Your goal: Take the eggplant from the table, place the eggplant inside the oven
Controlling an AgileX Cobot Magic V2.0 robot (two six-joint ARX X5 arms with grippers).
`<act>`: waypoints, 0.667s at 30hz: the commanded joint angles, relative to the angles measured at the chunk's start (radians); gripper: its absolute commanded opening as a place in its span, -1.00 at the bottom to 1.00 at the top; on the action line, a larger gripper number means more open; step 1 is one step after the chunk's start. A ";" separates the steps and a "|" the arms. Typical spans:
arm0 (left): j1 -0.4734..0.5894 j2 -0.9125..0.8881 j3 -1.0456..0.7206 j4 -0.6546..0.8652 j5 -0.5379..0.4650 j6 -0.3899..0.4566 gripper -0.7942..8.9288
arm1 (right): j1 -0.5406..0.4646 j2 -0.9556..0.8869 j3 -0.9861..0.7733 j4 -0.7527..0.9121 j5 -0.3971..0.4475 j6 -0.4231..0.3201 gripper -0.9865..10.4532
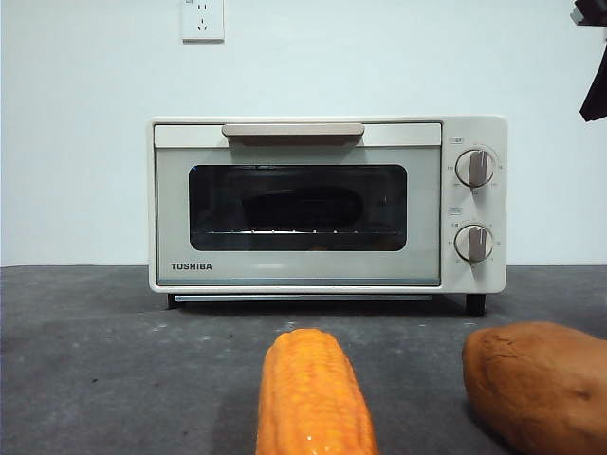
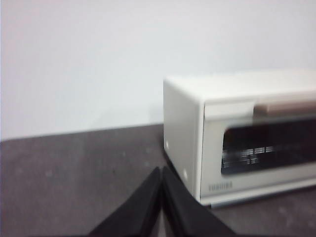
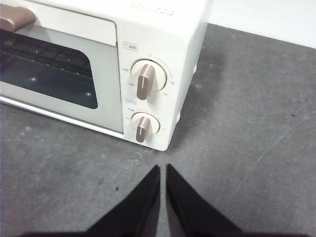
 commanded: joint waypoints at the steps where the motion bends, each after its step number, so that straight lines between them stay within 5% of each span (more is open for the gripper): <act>1: 0.000 0.001 -0.055 0.006 -0.003 0.017 -0.82 | 0.003 0.003 0.010 0.010 0.003 0.017 -0.82; 20: 0.000 0.003 -0.125 -0.125 -0.002 0.017 -0.82 | 0.003 0.003 0.010 0.018 0.003 0.017 -0.82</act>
